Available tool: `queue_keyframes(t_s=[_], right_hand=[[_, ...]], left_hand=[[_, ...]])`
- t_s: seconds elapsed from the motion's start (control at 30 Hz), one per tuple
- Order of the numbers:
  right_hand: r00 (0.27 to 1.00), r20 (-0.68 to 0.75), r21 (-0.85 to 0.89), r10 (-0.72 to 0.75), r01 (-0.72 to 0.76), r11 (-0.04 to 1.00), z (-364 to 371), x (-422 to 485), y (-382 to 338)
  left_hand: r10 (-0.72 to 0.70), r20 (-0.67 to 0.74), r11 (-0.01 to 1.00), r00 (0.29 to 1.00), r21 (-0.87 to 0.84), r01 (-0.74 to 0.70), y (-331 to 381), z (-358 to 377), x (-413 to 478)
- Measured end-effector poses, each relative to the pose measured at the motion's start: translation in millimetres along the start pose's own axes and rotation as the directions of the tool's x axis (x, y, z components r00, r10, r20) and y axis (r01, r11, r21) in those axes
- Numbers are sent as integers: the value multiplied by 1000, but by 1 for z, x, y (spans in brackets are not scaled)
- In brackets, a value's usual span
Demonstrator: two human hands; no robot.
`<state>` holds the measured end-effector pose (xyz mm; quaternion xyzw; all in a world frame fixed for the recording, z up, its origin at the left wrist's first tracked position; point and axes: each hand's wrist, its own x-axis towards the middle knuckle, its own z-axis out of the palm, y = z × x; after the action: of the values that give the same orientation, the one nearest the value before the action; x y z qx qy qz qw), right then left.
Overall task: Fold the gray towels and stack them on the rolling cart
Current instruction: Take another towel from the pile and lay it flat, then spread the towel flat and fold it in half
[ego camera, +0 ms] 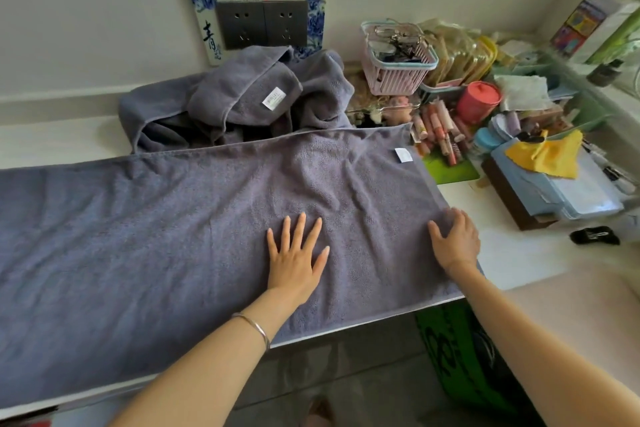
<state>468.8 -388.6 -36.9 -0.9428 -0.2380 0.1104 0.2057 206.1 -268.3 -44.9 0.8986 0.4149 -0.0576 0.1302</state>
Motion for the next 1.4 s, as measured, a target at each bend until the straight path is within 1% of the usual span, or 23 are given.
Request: queue_keyframes(t_s=[0.1,0.17,0.2,0.27,0.37,0.5,0.57,0.63,0.7,0.8,0.87,0.9,0.97,1.0,1.03,1.1,1.13,1.17,1.2,1.27,1.33,1.37,1.4], right_hand=[[996,-59,22,63,-61,998,-8,22,8],[995,-38,104,94,-90,991,-13,29,8],[996,-8,148,88,-86,985,-15,30,9],[1000,-2,191,12,-11,982,-22,28,12],[997,-80,176,-11,25,984,-39,23,26],[1000,-24,150,16,-12,989,-43,20,44],[999,46,188,26,-35,981,-43,22,41],[984,176,207,12,-49,977,-47,28,31],[946,325,274,-22,-71,959,-55,31,17],[866,485,516,-124,-168,840,-76,21,-21],[818,506,667,-275,-168,726,-90,3,-62],[791,498,722,-356,-151,675,-95,-8,-84],[729,470,798,-498,-110,593,-97,-34,-135],[692,459,820,-556,-90,565,-92,-49,-161],[653,451,834,-608,-66,548,-85,-64,-188],[557,447,847,-700,-11,532,-65,-96,-235],[495,450,854,-743,5,520,-53,-113,-256],[440,452,856,-776,29,516,-38,-130,-276],[400,457,850,-794,66,522,-22,-146,-292],[359,500,806,-788,140,575,10,-172,-315],[335,600,727,-726,149,670,40,-185,-321],[359,624,682,-694,183,708,53,-185,-314],[418,614,628,-670,256,735,63,-181,-303]], left_hand=[[-24,-11,999,1000,27,24,7,5,2],[-43,-23,999,999,14,43,8,8,0],[-45,-18,999,999,12,46,8,10,0],[-58,-8,998,998,19,58,9,9,-3],[-65,3,998,998,3,65,16,12,-5],[-28,49,999,998,-17,29,29,17,-10],[-34,66,999,997,-21,35,30,19,-9],[-14,46,1000,999,-15,15,28,18,-7],[32,5,999,999,-20,-32,24,15,-8],[10,28,980,1000,-200,-4,18,3,-10],[-12,12,936,1000,-353,15,8,-7,-16],[-26,-6,895,1000,-445,20,4,-13,-19],[-82,-21,760,996,-648,50,-13,-25,-24],[-121,-2,670,993,-738,80,-23,-32,-27],[-166,22,552,986,-826,111,-35,-39,-29],[-247,141,173,959,-967,187,-61,-53,-35],[-255,215,-18,943,-976,218,-77,-59,-41],[-241,271,-169,932,-957,235,-94,-66,-49],[-233,307,-282,923,-929,238,-111,-71,-58],[-256,377,-431,890,-869,244,-149,-72,-75],[-365,458,-500,810,-831,245,-180,-71,-91],[-460,485,-498,744,-835,236,-191,-68,-95],[-551,496,-473,671,-848,239,-199,-67,-99]])
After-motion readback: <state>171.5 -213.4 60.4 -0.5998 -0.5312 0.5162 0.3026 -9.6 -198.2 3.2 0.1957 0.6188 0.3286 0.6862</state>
